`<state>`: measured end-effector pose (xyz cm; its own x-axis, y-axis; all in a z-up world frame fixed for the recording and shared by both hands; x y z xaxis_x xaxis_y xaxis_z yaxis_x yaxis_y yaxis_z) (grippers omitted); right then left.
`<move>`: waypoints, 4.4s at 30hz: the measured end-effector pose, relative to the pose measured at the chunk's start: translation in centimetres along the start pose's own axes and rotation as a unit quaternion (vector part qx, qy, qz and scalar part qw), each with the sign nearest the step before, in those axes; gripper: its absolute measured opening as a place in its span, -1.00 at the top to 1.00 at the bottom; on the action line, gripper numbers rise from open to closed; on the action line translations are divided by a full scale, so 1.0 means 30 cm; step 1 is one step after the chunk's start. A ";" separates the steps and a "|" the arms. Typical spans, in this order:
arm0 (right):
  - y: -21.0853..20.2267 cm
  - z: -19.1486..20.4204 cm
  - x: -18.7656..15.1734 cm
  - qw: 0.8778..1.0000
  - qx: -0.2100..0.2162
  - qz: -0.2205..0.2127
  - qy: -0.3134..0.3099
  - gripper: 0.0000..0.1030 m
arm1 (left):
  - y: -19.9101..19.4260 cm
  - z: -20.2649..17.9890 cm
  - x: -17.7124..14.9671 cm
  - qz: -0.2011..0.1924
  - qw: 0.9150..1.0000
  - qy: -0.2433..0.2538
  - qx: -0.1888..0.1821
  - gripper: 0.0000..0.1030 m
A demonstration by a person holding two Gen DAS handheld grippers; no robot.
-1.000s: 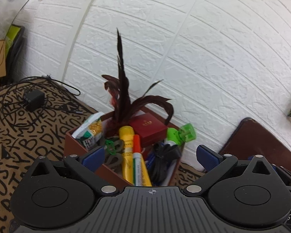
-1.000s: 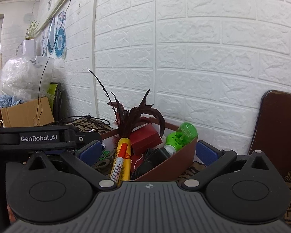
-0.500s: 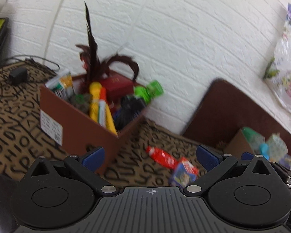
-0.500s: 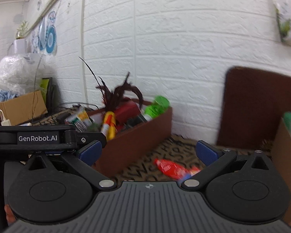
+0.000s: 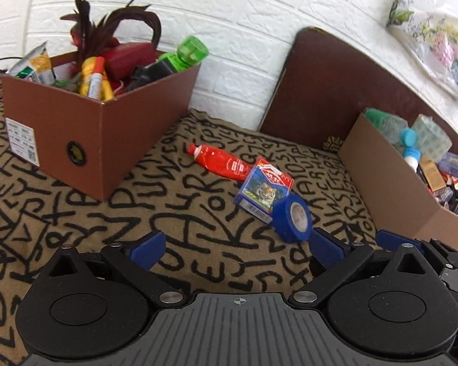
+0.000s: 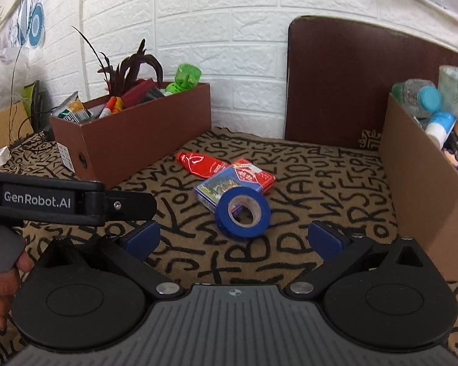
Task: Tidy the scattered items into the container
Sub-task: 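Withdraw both grippers from the brown box back over the table, then close the right gripper on the blue tape roll, then lift the blue tape roll with the right gripper off the cloth, then carry the tape roll with the right gripper into the brown box and open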
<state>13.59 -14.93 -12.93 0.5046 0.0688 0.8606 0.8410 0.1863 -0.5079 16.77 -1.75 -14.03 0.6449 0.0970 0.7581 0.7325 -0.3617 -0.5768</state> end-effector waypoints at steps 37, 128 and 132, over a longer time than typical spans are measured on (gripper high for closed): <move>0.259 -0.058 -0.024 0.999 0.022 0.036 0.004 -0.36 | 0.282 -0.015 0.042 0.049 0.998 0.030 -0.013 -0.59; -0.001 0.362 0.131 0.986 0.152 0.021 -0.058 0.69 | -0.165 0.202 0.050 0.001 0.997 -0.071 -0.034 0.62; 0.012 0.399 0.239 0.985 0.162 -0.008 -0.060 0.69 | -0.205 0.229 0.166 -0.034 0.997 -0.059 -0.023 0.62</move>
<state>15.16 -2.66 -6.52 0.4479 0.1755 0.8767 0.7326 0.4900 -0.4724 16.97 7.32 -8.80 0.6178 0.2302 0.7519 0.7658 -0.3933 -0.5088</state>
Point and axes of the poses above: each gripper's, at about its wrist camera, not at the fingertips, and y roughly the way its jaws point, z to its left, x to its top, the point moved 10 cm from there along y, roughly the way its jaws point
